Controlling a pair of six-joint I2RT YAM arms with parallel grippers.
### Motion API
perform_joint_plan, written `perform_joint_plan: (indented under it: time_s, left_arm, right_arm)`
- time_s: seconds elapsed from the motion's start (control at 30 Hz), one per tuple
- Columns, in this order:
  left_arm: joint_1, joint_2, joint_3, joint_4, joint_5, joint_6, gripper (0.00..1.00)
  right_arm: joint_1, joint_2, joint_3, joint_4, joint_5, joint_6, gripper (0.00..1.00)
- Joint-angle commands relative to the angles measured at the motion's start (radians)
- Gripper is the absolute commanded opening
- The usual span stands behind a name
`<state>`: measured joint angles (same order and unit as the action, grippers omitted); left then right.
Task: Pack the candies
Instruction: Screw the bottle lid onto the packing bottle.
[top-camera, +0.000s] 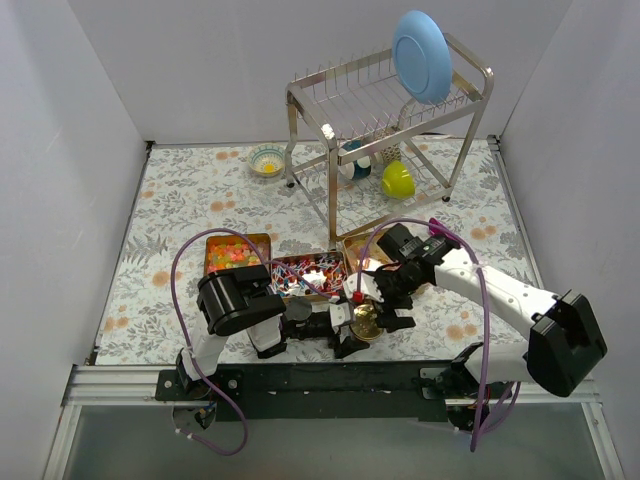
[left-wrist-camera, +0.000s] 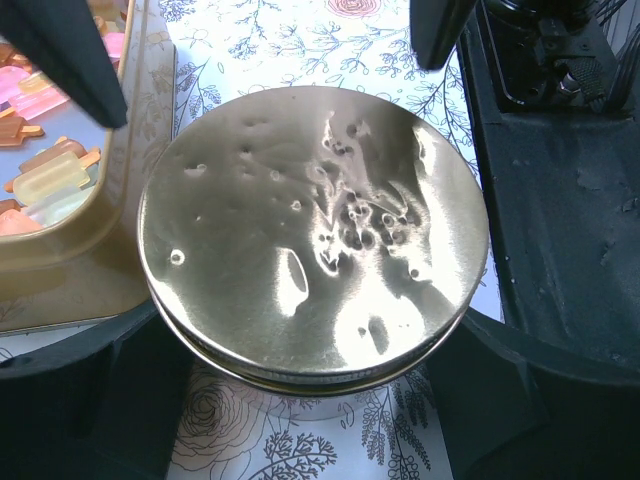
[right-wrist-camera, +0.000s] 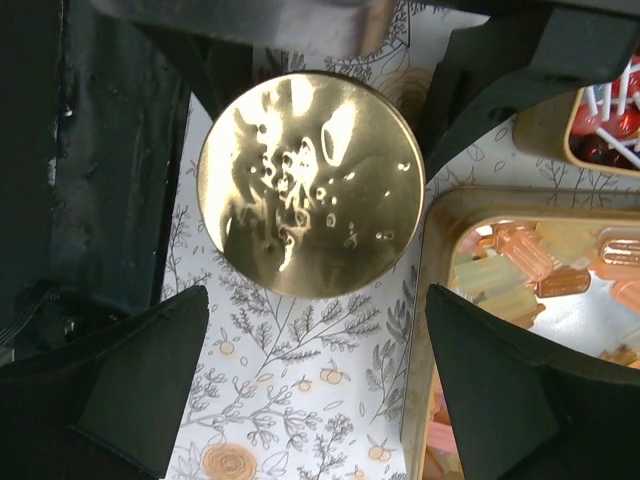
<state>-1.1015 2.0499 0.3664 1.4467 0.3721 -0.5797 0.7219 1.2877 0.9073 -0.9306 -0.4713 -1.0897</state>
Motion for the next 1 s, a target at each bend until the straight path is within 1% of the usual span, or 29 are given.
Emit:
perform_joint_plan:
  time_s: [0.0, 0.03, 0.13, 0.3, 0.4, 0.5, 0.8, 0.9, 0.97]
  left_arm:
    - [0.006, 0.127, -0.089, 0.270, -0.012, -0.014, 0.00]
    - [0.005, 0.127, -0.087, 0.271, -0.010, -0.016, 0.00]
    - [0.006, 0.130, -0.089, 0.273, -0.012, -0.017, 0.00]
    - [0.006, 0.131, -0.087, 0.274, -0.042, -0.017, 0.00]
    - [0.012, 0.133, -0.086, 0.276, -0.048, -0.031, 0.00]
    - [0.019, 0.135, -0.081, 0.274, -0.044, -0.037, 0.00]
    - [0.032, 0.136, -0.078, 0.267, -0.048, -0.052, 0.00]
    - [0.034, 0.130, -0.080, 0.264, -0.050, -0.051, 0.00]
    - [0.035, 0.131, -0.078, 0.264, -0.050, -0.049, 0.00]
  right_arm:
    - [0.001, 0.036, 0.060, 0.041, -0.087, -0.009, 0.97]
    - [0.002, 0.063, 0.071, 0.023, -0.111, -0.039, 0.97]
    - [0.005, 0.113, 0.108, -0.010, -0.139, -0.058, 0.97]
    - [0.013, 0.134, 0.108, -0.040, -0.147, -0.093, 0.97]
    - [0.017, 0.140, 0.094, -0.089, -0.155, -0.113, 0.97]
    - [0.017, 0.121, 0.055, -0.097, -0.147, -0.111, 0.97]
    - [0.017, 0.009, -0.088, -0.145, -0.056, -0.095, 0.97]
    - [0.017, -0.037, -0.107, -0.207, -0.024, -0.090, 0.96]
    - [0.017, -0.085, -0.105, -0.281, -0.006, -0.105, 0.93]
